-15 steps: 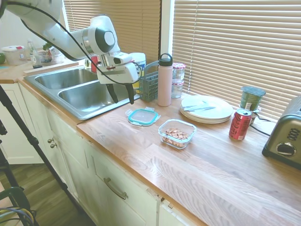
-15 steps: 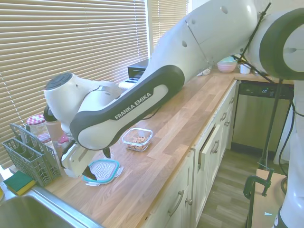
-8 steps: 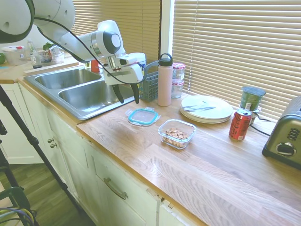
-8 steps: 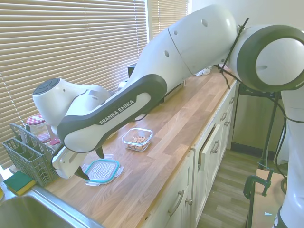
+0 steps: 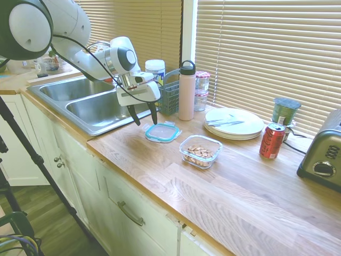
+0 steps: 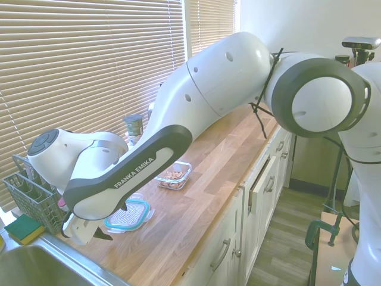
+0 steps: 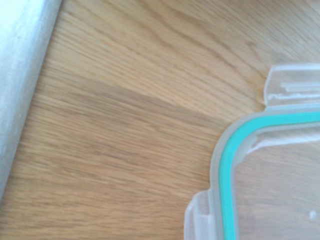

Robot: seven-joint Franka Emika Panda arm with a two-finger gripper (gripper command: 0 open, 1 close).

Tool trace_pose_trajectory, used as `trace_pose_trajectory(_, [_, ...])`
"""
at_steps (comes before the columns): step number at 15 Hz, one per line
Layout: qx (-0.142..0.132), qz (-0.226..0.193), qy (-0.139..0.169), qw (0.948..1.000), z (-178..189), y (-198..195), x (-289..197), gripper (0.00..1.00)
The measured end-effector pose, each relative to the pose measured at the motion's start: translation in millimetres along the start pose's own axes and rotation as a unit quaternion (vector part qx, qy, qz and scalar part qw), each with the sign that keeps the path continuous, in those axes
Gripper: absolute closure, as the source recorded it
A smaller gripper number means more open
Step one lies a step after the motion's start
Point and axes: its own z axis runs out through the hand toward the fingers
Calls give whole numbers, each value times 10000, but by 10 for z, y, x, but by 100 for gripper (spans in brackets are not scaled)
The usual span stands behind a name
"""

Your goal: Cover the lid of the food container

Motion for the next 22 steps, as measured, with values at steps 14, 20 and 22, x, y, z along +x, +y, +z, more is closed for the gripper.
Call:
trace_pose_trajectory(14, [-224,-137,308,9992,138,-43,95,0])
trace_pose_trajectory(20, [-312,-131,305,9990,181,31,179,100])
trace_pose_trajectory(22, [-356,-122,330,9987,197,56,207,100])
